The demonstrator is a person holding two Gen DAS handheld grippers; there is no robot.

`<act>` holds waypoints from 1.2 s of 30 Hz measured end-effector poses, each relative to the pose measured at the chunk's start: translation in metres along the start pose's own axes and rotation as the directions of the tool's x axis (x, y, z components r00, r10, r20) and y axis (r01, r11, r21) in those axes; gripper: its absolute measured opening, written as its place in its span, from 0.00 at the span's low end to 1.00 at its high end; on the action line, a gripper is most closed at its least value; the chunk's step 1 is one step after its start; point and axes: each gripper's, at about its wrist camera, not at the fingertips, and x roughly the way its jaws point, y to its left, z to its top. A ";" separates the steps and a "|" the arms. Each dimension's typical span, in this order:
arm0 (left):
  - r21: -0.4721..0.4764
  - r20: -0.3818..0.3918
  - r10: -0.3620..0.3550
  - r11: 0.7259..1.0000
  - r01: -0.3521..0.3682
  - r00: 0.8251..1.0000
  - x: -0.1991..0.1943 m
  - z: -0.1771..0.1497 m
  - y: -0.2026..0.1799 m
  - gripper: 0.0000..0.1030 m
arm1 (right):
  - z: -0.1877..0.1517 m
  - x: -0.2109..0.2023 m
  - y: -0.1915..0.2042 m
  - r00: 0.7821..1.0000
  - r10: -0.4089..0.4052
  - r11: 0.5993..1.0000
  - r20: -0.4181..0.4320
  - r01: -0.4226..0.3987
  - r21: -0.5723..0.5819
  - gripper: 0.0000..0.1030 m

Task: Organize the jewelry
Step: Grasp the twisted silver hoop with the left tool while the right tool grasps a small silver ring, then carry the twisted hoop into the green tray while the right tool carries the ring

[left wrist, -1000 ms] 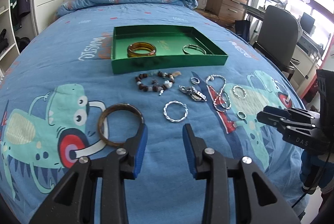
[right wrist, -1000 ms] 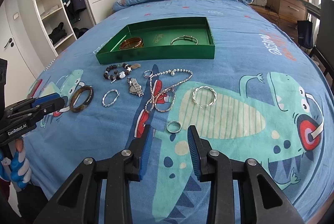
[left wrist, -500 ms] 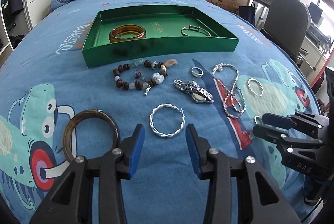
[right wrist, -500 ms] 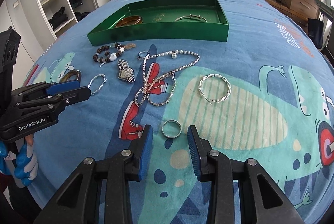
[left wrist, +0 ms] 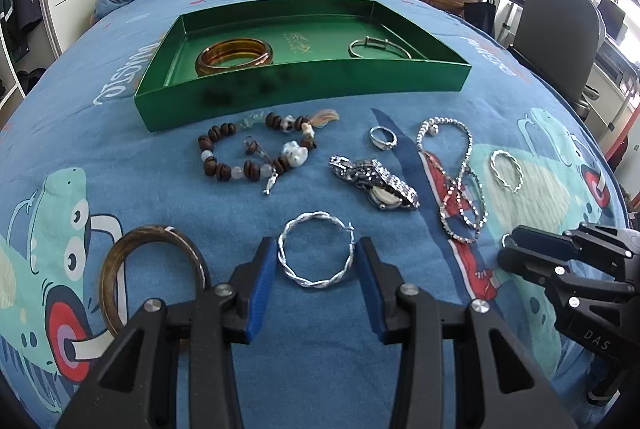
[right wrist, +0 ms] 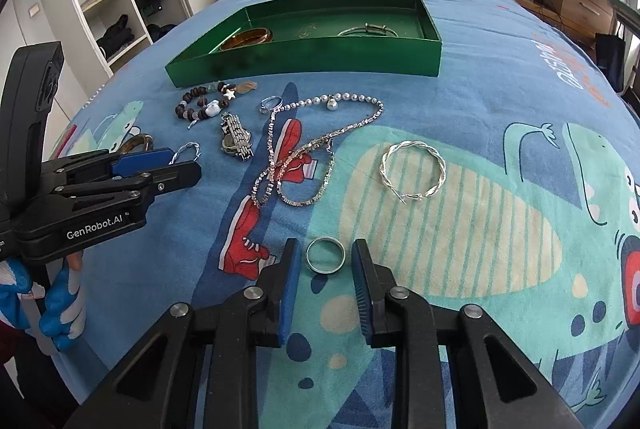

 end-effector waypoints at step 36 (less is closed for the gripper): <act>-0.039 0.204 0.011 0.999 -0.004 0.979 -0.040 0.136 0.032 0.37 | 0.132 -0.038 -0.016 0.974 -0.036 0.998 0.222 0.048 -0.047 0.19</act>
